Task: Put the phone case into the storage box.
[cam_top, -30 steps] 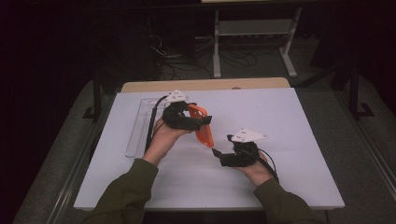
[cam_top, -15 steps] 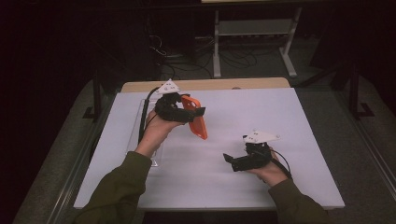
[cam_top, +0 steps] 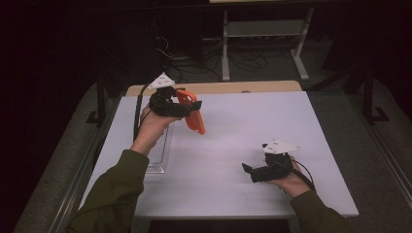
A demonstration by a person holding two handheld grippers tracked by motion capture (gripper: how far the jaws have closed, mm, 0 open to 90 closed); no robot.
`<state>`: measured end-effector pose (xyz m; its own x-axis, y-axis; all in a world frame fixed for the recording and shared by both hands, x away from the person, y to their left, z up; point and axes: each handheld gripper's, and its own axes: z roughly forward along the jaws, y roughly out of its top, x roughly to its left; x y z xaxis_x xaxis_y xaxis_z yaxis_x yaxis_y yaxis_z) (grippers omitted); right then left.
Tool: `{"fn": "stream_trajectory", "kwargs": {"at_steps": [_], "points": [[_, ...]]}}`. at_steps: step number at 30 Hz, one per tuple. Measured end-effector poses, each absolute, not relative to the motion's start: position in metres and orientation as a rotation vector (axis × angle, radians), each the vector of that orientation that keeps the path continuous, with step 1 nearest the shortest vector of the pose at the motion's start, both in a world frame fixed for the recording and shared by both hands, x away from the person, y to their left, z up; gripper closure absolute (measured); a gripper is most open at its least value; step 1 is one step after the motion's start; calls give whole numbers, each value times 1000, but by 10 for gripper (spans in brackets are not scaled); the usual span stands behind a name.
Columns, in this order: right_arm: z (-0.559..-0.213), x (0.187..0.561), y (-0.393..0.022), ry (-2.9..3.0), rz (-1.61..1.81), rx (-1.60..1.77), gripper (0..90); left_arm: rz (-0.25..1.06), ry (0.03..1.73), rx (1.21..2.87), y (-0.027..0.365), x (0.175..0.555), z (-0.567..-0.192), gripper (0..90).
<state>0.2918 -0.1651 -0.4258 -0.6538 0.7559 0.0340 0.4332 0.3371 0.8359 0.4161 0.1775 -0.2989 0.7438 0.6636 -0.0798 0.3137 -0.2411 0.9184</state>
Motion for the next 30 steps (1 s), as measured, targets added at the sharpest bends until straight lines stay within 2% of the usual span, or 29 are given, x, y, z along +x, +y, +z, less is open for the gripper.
{"fn": "stream_trajectory", "kwargs": {"at_steps": [15,30], "points": [[-432,285,-184,2230,1199,1063,0,477,827,1800,204,432,-288,140],[-432,286,-185,2227,1203,1059,0,602,916,1786,226,447,-286,140]]}}
